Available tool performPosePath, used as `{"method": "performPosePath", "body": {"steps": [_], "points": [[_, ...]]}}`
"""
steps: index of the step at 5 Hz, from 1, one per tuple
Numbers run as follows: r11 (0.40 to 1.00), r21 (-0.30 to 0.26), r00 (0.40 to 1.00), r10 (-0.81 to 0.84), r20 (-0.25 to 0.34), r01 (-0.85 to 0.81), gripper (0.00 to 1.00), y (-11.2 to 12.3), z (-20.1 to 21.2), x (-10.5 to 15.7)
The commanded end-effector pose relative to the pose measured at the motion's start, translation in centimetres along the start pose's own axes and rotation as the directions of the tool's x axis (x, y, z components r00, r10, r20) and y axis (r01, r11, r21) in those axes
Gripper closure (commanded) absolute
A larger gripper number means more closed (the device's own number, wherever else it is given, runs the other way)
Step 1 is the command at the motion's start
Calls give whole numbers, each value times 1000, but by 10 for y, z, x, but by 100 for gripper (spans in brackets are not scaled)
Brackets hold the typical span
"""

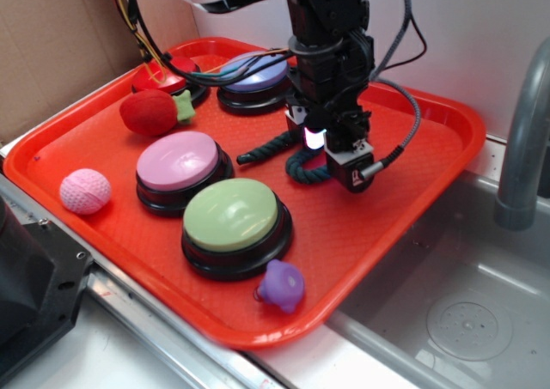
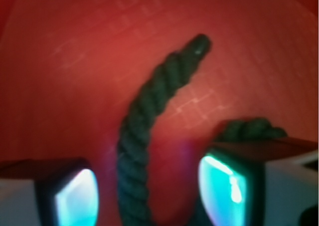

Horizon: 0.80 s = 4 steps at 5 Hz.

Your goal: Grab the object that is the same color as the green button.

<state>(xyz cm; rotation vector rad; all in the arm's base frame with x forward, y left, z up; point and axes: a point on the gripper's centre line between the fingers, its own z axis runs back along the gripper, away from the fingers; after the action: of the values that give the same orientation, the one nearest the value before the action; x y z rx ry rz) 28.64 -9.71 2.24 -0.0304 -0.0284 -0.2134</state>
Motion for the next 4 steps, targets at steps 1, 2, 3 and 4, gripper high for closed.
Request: {"method": "performPosePath", "body": {"steps": [1,2,3,4], "points": [[996,40,996,79,29,-80,100,14,9,-8],[989,51,989,136,65,-139,100,19,31,-12],[958,8,951,282,123,-285,100,34,79,-21],[918,-45,910,398,120,-395,100,45,104,-29]]}}
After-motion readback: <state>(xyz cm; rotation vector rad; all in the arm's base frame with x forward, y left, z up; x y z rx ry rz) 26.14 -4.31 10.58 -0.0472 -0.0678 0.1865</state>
